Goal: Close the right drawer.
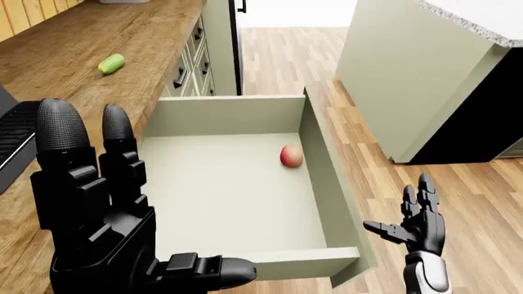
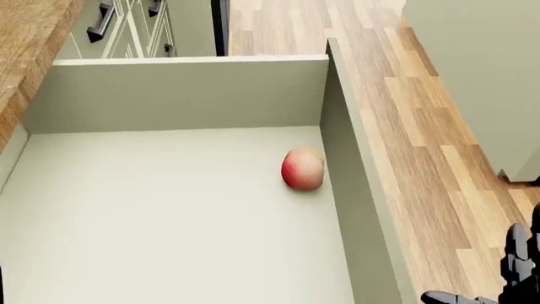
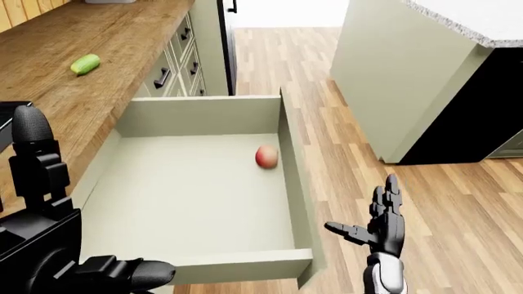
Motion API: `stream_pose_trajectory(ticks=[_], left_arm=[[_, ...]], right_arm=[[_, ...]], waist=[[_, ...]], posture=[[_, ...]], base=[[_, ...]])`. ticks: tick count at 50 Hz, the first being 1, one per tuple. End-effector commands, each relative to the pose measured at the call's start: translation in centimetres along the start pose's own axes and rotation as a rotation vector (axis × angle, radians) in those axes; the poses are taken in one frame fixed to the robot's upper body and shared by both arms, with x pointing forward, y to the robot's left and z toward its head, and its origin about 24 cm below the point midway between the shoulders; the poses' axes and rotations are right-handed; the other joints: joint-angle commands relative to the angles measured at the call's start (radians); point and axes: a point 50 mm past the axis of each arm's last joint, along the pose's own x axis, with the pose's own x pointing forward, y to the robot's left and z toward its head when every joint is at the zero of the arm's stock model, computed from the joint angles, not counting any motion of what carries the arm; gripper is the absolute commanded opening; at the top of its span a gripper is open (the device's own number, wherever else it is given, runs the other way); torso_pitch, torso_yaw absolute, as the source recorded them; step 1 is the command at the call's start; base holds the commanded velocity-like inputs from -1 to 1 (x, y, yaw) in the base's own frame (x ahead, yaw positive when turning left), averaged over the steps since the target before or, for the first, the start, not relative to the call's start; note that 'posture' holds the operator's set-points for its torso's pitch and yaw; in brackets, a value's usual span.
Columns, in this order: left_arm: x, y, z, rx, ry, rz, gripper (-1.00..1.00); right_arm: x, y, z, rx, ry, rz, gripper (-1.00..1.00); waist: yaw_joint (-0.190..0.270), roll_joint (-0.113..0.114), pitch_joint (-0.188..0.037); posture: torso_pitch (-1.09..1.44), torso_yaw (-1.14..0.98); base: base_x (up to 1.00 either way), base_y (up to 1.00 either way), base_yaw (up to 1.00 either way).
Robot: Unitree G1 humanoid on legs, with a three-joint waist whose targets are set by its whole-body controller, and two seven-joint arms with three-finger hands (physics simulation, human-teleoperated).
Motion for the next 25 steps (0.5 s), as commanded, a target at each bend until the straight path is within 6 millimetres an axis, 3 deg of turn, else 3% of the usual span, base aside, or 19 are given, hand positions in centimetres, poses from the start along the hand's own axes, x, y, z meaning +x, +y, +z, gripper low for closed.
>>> stream_pose_trajectory(ticks=[1,25], left_arm=[[0.3,0.0,1.0,-0.002,-0.061,0.004,1.00],[0.3,0.2,1.1,-0.002,-0.057,0.013,1.00]], right_arm=[[0.7,0.2,1.6,-0.013,-0.085,0.024,1.00],[-0.1,5.2,1.2,-0.098,-0.028,0.322,1.00]], waist=[[0.000,-0.005,-0.013],[0.001,-0.008,-0.006]], posture=[[0.00,0.00],[0.00,0.00]], base=[[0.00,0.00,0.00],[0.00,0.00,0.00]])
